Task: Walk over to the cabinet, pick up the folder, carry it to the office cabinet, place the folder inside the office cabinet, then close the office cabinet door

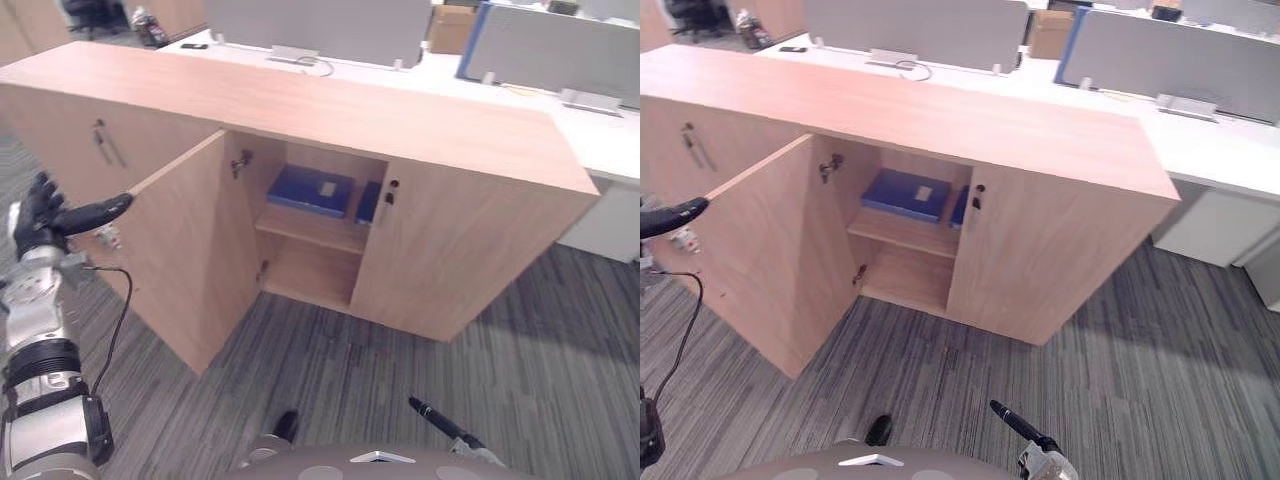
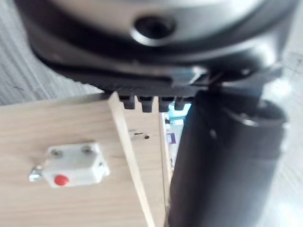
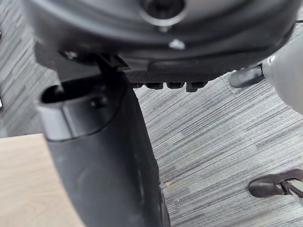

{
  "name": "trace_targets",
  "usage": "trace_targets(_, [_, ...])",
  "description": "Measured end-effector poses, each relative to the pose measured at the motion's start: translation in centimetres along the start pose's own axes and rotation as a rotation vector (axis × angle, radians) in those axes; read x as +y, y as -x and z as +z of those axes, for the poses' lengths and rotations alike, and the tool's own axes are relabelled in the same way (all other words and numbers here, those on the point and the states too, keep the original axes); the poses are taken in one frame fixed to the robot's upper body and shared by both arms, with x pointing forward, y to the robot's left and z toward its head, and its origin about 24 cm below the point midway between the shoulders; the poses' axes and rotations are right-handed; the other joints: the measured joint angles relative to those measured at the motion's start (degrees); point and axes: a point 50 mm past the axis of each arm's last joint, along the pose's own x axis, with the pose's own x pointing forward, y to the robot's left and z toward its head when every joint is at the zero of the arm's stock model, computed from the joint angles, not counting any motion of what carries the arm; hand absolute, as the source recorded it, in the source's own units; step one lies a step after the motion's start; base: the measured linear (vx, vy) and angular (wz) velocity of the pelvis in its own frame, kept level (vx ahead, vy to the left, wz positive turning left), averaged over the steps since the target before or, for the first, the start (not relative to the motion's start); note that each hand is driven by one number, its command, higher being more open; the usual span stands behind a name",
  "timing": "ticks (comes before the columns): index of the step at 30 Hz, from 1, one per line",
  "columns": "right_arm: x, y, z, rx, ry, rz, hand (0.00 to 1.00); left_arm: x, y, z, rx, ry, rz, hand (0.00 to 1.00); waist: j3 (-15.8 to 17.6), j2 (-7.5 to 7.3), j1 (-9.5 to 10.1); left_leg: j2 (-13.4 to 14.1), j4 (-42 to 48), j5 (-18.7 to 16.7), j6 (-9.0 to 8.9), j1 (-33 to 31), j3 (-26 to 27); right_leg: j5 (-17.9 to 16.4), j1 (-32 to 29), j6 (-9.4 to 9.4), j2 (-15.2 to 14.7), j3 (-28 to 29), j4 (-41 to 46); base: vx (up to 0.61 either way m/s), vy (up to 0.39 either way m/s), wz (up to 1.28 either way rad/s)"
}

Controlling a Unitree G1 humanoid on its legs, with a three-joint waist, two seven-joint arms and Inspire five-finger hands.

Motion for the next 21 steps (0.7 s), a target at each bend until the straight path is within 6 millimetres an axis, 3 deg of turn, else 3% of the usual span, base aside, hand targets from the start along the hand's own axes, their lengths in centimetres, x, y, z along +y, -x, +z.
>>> trace_targets(1, [0.0, 0.0, 0.1, -0.003, 0.001, 0.001, 1.0, -0.5, 0.2, 0.3, -0.021, -0.01, -0.025, 1.0, 0.0, 0.08, 0.16, -0.1, 0.0, 0.1, -0.02, 0.0, -0.1, 0.1, 0.1, 0.13, 0.0, 0.0, -0.1, -0.04, 0.009, 0.08])
trace_targets(5, [-0.4, 0.0, 0.5, -0.019, 0.018, -0.002, 1.0, -6.1, 2.4, 3.0, -0.194, -0.045, -0.273, 1.0, 0.0, 0.03, 0.4, -0.2, 0.0, 0.6, -0.14, 0.0, -0.6, 0.3, 0.4, 0.45, 0.0, -0.2, -0.2, -0.04, 0.007, 0.05])
trace_targets(8, [-1.6, 0.1, 0.6, -0.022, 0.025, -0.027, 1.0, -11.4, 6.4, 3.1, -0.29, -0.07, -0.507, 1.0, 0.1, 0.43, -0.05, -0.4, 0.0, 0.9, -0.25, -0.1, -1.2, 0.3, 0.5, 0.47, 0.0, -0.5, -0.2, -0.04, 0.001, 0.06])
trace_targets(9, [-1.9, 0.1, 0.5, -0.019, 0.026, -0.033, 1.0, -12.4, 7.2, 2.9, -0.298, -0.069, -0.555, 1.0, 0.1, 0.47, -0.09, -0.4, 0.0, 1.0, -0.43, -0.1, -1.3, 0.3, 0.6, 0.47, 0.0, -0.6, -0.2, -0.01, -0.01, 0.07])
trace_targets(10, [-2.5, 0.2, 0.3, -0.007, 0.031, -0.048, 1.0, -14.2, 9.4, 2.1, -0.298, -0.064, -0.668, 1.0, 0.2, 0.59, -0.25, -0.4, 0.0, 1.2, -0.62, -0.1, -1.5, 0.3, 0.6, 0.47, 0.0, -0.7, -0.2, 0.0, -0.013, 0.04])
trace_targets(12, [-3.0, 0.2, 0.1, 0.006, 0.036, -0.06, 1.0, -15.4, 11.2, 1.4, -0.289, -0.061, -0.753, 1.0, 0.3, 0.74, -0.27, -0.4, 0.0, 1.2, -0.65, -0.1, -1.7, 0.3, 0.7, 0.47, 0.1, -0.8, -0.3, 0.0, -0.021, 0.06])
trace_targets(13, [-3.6, 0.3, -0.2, 0.017, 0.064, -0.071, 1.0, -16.9, 13.7, 0.2, -0.25, -0.026, -0.861, 1.0, 0.5, 0.94, -0.26, -0.4, 0.0, 1.2, -0.69, -0.1, -2.0, 0.3, 1.0, 0.48, 0.3, -1.1, -0.5, 0.01, -0.026, 0.08])
trace_targets(15, [-3.7, 0.3, -0.5, 0.03, 0.086, -0.07, 1.0, -17.8, 15.9, -0.7, -0.211, 0.008, -0.946, 1.0, 0.7, 1.09, -0.24, -0.2, 0.0, 1.3, -0.61, -0.2, -2.5, 0.3, 1.1, 0.47, 0.6, -1.4, -0.7, 0.01, -0.026, 0.08])
trace_targets(21, [-2.9, 0.3, -1.0, 0.053, 0.203, -0.025, 1.0, -19.2, 20.0, -1.2, -0.135, 0.217, -1.093, 1.0, 1.8, 1.48, -0.08, 0.5, 0.0, 1.6, -1.0, -0.9, -3.4, 0.2, 1.0, 0.46, 1.6, -2.1, -0.9, -0.01, -0.027, 0.08])
